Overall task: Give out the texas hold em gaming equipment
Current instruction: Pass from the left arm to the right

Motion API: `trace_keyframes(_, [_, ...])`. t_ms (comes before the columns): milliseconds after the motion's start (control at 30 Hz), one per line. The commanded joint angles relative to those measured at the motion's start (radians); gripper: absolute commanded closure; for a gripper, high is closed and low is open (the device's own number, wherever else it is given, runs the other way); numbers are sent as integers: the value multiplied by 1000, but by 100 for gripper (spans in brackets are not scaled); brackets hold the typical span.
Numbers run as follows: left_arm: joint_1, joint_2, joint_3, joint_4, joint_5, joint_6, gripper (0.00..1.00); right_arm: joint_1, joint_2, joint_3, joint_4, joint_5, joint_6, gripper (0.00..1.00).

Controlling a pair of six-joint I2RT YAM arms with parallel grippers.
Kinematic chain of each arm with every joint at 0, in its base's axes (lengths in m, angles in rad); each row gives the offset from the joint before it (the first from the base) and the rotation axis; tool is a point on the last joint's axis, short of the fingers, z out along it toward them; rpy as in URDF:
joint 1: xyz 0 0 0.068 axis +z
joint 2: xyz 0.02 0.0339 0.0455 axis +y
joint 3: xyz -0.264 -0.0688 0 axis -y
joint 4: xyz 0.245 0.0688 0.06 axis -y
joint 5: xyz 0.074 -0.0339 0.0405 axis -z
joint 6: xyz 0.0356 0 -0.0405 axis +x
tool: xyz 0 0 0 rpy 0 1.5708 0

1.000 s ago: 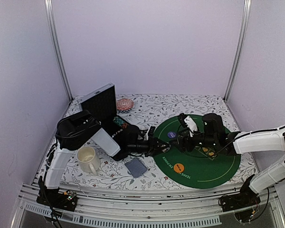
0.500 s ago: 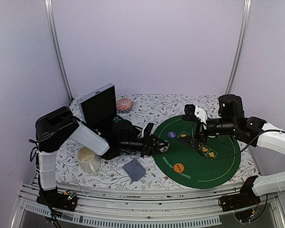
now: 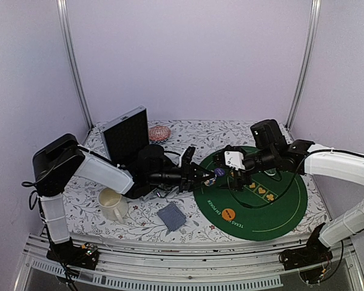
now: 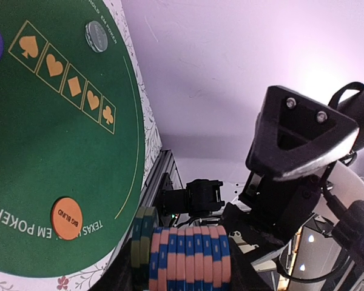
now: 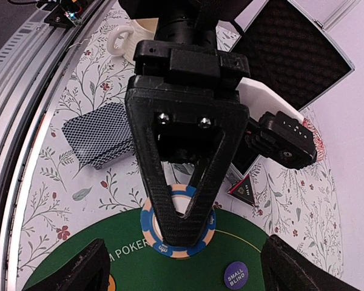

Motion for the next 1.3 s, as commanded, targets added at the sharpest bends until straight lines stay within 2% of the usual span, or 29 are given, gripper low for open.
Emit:
trace_keyframes(0, [-9,-48,11,16,-7,10,100,17,41,5,67,-9,-39,15])
trace_keyframes(133, [-8,-56,11,13,-23,11,100,22,88,-1,159,-11,6,20])
trace_keyframes(300, [-7,-66,10,11,-31,11,100,41,125,-17,206,-2,8,15])
trace_keyframes(400, [-7,-67,11,4,-29,17,100,42,131,-32,244,5,23,16])
trace_keyframes(567, [-5,-63,15,3,-28,15,100,42,148,-32,254,3,36,27])
trace_keyframes(800, [-2,-60,13,18,-26,7,100,42,162,-21,255,22,38,52])
trace_keyframes(1033, [3,-64,-4,36,-26,3,100,41,153,-22,231,42,22,66])
trace_keyframes(1100, [5,-64,-11,43,-27,1,100,41,155,-20,225,48,21,64])
trace_keyframes(1200, [7,-64,-15,47,-25,-2,100,40,163,-13,228,84,26,42])
trace_keyframes(1267, [6,-64,-15,48,-25,-3,100,40,171,-6,226,105,31,36])
